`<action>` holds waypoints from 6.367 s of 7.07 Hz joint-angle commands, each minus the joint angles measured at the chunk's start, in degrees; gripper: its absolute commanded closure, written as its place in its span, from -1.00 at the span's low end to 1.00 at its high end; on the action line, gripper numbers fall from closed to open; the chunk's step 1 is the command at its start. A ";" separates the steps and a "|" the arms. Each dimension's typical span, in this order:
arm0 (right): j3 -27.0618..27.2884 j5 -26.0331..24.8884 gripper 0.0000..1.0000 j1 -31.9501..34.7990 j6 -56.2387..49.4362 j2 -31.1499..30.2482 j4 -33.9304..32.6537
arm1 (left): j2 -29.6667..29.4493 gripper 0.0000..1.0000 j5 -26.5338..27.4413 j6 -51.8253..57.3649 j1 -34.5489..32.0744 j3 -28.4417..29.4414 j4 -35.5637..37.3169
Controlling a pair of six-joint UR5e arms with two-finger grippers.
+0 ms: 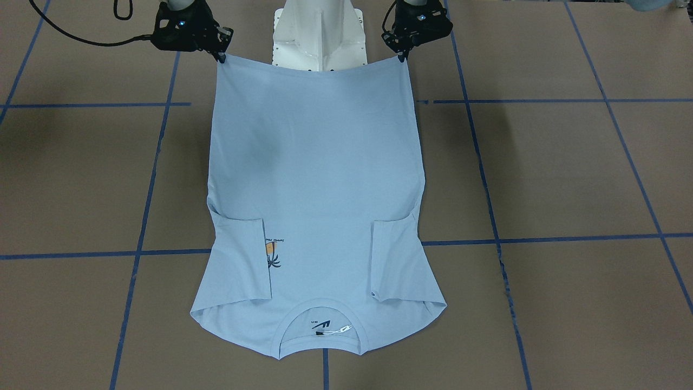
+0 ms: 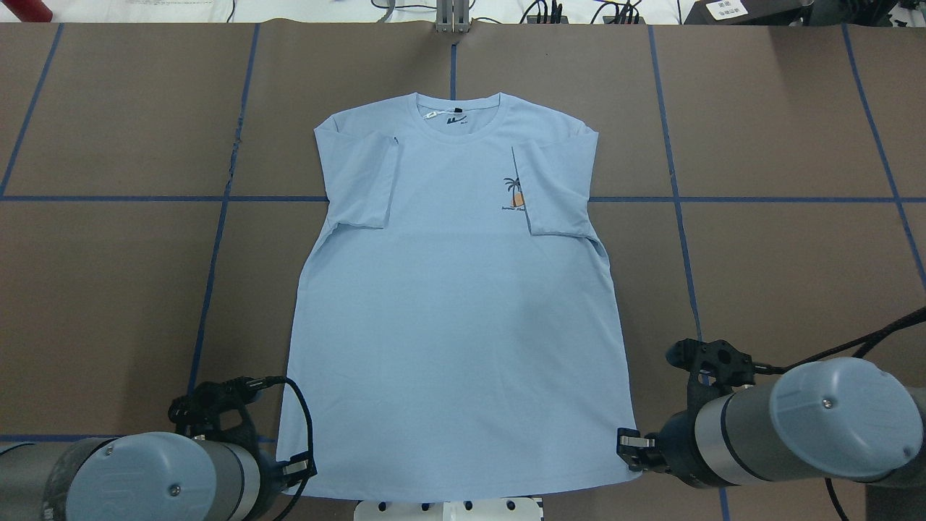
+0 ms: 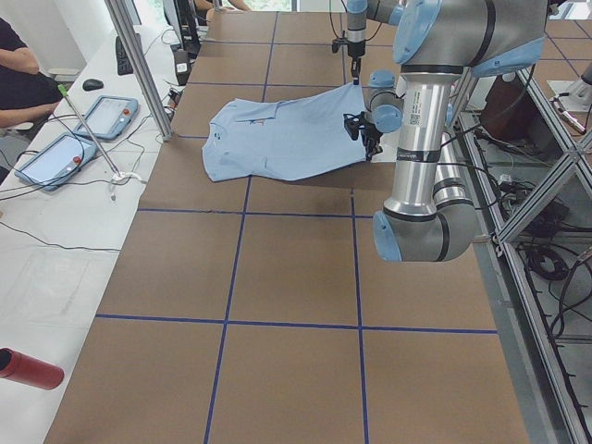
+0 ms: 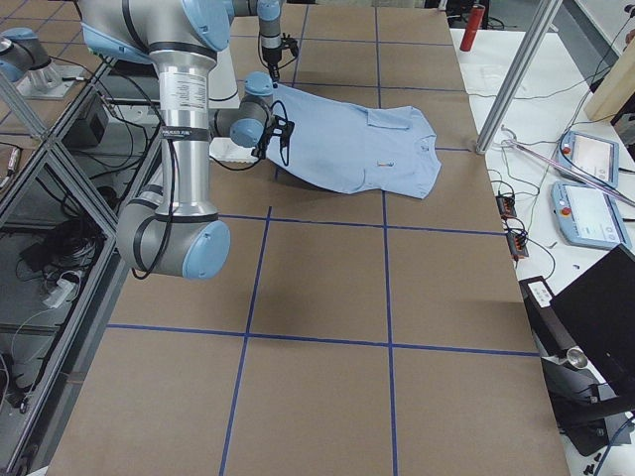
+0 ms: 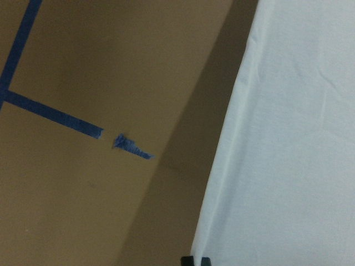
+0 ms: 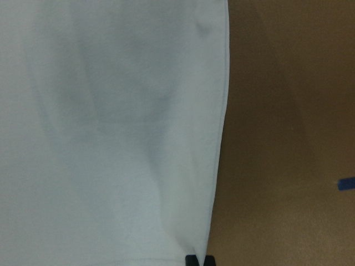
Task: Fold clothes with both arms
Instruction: 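Lift the hem with both grippers and fold it toward the collar, then release the folded hem near the collar with both grippers, then move the right gripper to the folded shirt's side edge and grasp it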
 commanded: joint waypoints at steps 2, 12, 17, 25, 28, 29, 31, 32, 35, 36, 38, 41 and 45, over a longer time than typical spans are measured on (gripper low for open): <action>4.52 10.64 1.00 -0.23 0.00 -4.25 -0.11 | 0.36 1.00 -1.85 0.90 6.75 -9.23 8.26; -13.20 16.57 1.00 25.22 -7.17 13.12 0.15 | -5.16 1.00 -8.27 21.29 -15.60 -3.50 8.38; -27.34 16.39 1.00 34.03 -15.00 24.29 0.16 | -14.55 1.00 -8.45 32.78 -29.82 10.82 6.81; -48.66 15.51 1.00 37.12 -18.19 33.62 9.38 | -18.79 1.00 -8.18 33.42 -35.40 37.48 -17.20; -48.66 15.69 1.00 36.86 -18.02 34.15 9.47 | -19.42 1.00 -8.27 33.33 -35.22 38.10 -17.28; -48.83 15.60 -0.06 36.86 -18.37 33.98 9.47 | -19.50 0.54 -8.27 33.24 -35.22 38.28 -17.28; -50.23 14.72 -1.00 36.33 -18.37 33.98 9.56 | -20.46 -0.99 -8.10 32.81 -35.13 40.37 -18.94; -50.24 14.89 -1.00 36.33 -18.46 34.06 9.56 | -20.47 -0.99 -8.10 33.06 -35.22 40.65 -18.95; -42.73 13.42 -1.00 33.37 -16.97 29.79 9.47 | -20.56 -0.99 -8.36 33.24 -35.40 38.90 -18.78; -38.42 10.36 -1.00 29.43 -16.35 25.76 9.47 | -20.39 -0.99 -8.36 33.16 -35.40 37.50 -18.60; -31.81 4.90 -1.00 21.95 -13.81 19.33 9.30 | -20.12 -0.99 -8.36 33.07 -35.48 35.65 -18.25; -30.64 4.17 -1.00 18.93 -13.71 15.61 9.30 | -20.03 -0.99 -8.36 32.80 -35.48 34.68 -18.25; -30.64 4.09 -0.71 17.35 -13.71 14.64 9.30 | -19.77 -0.99 -8.36 32.80 -35.48 32.66 -17.55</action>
